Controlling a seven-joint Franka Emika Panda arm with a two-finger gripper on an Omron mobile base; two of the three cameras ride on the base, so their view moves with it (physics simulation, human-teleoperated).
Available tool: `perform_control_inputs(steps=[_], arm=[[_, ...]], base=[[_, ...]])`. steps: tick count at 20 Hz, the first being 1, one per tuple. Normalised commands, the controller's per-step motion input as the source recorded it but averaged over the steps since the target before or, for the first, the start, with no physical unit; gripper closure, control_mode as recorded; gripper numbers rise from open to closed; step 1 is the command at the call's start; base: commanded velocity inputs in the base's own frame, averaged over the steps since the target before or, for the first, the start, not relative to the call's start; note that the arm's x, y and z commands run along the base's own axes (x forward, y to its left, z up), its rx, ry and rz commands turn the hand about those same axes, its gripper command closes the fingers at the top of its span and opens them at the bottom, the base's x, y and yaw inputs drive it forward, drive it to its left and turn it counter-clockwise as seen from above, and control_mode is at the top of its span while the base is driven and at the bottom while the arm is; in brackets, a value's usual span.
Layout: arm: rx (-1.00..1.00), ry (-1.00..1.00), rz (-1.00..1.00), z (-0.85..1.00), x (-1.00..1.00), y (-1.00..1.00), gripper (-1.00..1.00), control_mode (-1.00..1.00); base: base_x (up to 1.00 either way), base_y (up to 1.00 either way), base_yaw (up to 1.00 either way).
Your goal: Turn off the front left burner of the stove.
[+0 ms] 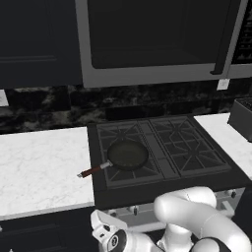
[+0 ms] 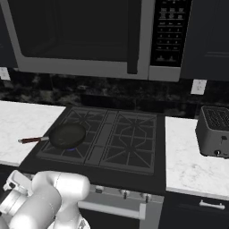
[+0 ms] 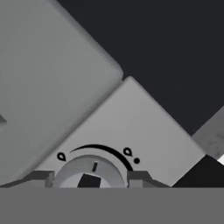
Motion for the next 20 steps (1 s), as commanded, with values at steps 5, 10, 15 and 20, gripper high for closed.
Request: perform_control_inputs(steps=[5,10,15,20], arm=[[0.57,0.0,-0.3,-0.19,-0.18,0.2,1.0,-1.0],[0.54,0.02,-0.29,-0.06,-0.37,0.04,1.0,-1.0],[0.56,0.0,-0.15,-0.15,-0.4,0.02,1.0,-1.0],[0.7,0.07,-0.03,-0.22,-0.14,0.07,1.0,-1.0]], base=[[0.0,0.0,0.0],[0.0,0.0,0.0],[0.0,0.0,0.0],[0.0,0.0,0.0]])
